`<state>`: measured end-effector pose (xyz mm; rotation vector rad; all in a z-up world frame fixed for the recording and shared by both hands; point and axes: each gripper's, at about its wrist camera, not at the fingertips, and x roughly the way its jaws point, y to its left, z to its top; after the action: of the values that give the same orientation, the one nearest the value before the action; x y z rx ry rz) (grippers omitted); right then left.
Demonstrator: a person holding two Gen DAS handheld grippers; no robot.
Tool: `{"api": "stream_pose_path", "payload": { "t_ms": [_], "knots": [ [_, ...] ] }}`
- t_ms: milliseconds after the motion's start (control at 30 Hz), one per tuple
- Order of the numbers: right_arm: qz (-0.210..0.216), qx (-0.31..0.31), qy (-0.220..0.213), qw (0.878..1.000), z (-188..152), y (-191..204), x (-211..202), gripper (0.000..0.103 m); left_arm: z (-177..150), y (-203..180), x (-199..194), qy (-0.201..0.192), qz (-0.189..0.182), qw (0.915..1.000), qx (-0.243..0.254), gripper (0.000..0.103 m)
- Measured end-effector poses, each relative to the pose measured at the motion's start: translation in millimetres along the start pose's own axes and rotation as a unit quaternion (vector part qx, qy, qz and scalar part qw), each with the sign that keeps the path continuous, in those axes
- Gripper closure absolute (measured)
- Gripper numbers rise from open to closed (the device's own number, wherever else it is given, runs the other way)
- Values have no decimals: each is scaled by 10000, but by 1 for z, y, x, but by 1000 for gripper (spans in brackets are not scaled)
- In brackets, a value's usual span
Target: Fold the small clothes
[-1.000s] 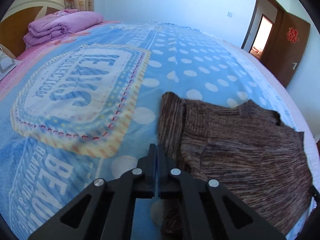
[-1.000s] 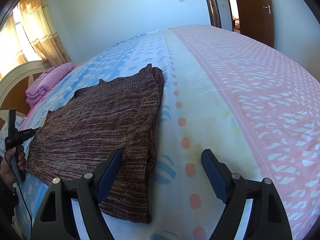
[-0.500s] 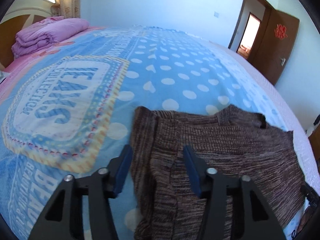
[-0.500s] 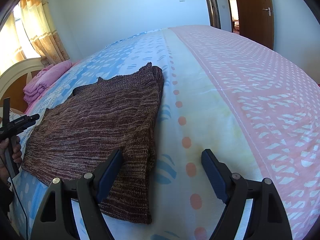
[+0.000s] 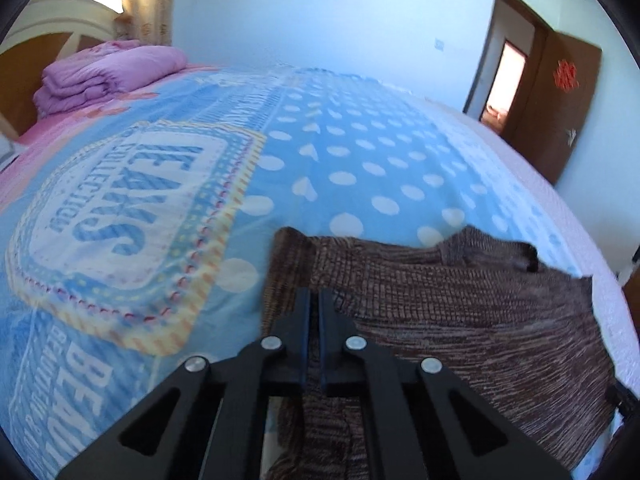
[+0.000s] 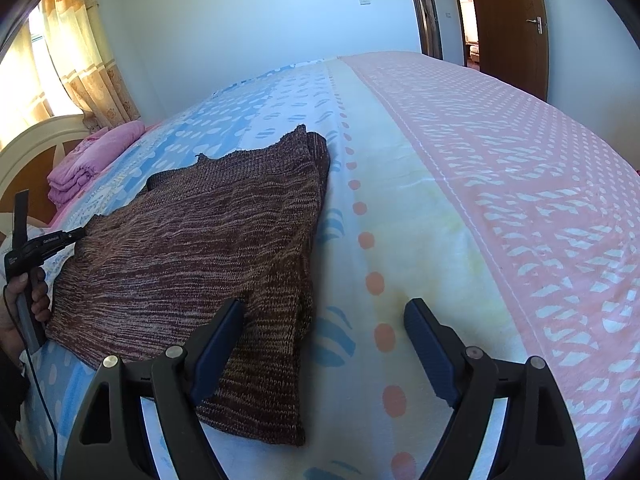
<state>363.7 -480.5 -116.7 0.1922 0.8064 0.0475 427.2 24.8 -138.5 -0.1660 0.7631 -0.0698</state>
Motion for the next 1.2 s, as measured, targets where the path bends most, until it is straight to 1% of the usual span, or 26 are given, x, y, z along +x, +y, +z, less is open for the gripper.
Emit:
{"api": "stream_pose_path", "payload": {
  "t_ms": [167,233,267,333,367,400,433,467,500,567,600,633,667,700,733,767,800,833,900,1000,1067,1133,1200],
  "knots": [
    [58,107,-64,9999,-1,-3,-2,20,-4,7,14,248,68,9996,-139,99],
    [49,131,-67,9999,-1,-3,-2,20,-2,3,22,404,173,9990,-105,95],
    [47,122,-63,9999,-1,-4,-2,20,-1,0,25,448,247,9987,-49,92],
    [56,125,-75,9999,-1,-4,-3,20,1,-2,22,480,325,9983,24,91],
    [70,146,-120,9998,-1,-5,-5,20,1,-1,18,481,350,9982,29,85],
    [37,179,-213,9996,-2,-5,-9,20,-1,1,11,456,417,9981,24,73],
    [-31,204,-357,9991,-3,-4,-17,20,-4,2,3,392,485,9981,24,67],
    [-5,186,-459,9988,-4,0,-23,20,-9,3,-8,276,565,9980,90,63],
    [77,108,-522,9985,-4,7,-28,20,-16,3,-17,221,664,9973,226,63],
    [152,-247,-594,9978,-7,30,-36,20,-33,3,-26,312,853,9948,455,63],
    [209,-478,-611,9968,-9,44,-38,20,-45,3,-31,395,927,9934,541,63],
    [306,-722,-596,9951,-12,59,-39,20,-60,4,-40,373,1003,9921,659,62],
    [437,-918,-539,9934,-16,74,-39,20,-71,2,-48,327,1182,9887,860,58],
    [550,-1012,-477,9922,-19,83,-38,20,-75,1,-52,306,1340,9854,1003,50],
    [719,-1083,-374,9908,-22,96,-36,20,-80,2,-59,315,1511,9823,1064,46],
    [910,-1127,-230,9892,-24,108,-32,20,-84,5,-61,433,1628,9800,1063,44],
    [1042,-1164,-113,9877,-24,118,-29,20,-90,9,-59,660,1633,9785,1077,44],
    [1214,-1234,41,9849,-24,133,-25,20,-95,13,-63,600,1537,9806,1055,43],
    [1398,-1351,99,9809,-24,157,-20,20,-99,16,-72,569,1522,9802,1129,42],
    [1786,-1667,157,9696,-18,204,-8,20,-99,25,-78,564,1320,9855,905,42],
    [1961,-1798,188,9638,-16,232,4,20,-100,30,-83,519,1215,9886,727,40],
    [2189,-1962,343,9552,-17,261,21,20,-99,41,-90,494,1163,9909,461,39],
    [2297,-2164,524,9474,-26,283,39,20,-99,50,-96,463,1132,9920,308,37]
  ]
}}
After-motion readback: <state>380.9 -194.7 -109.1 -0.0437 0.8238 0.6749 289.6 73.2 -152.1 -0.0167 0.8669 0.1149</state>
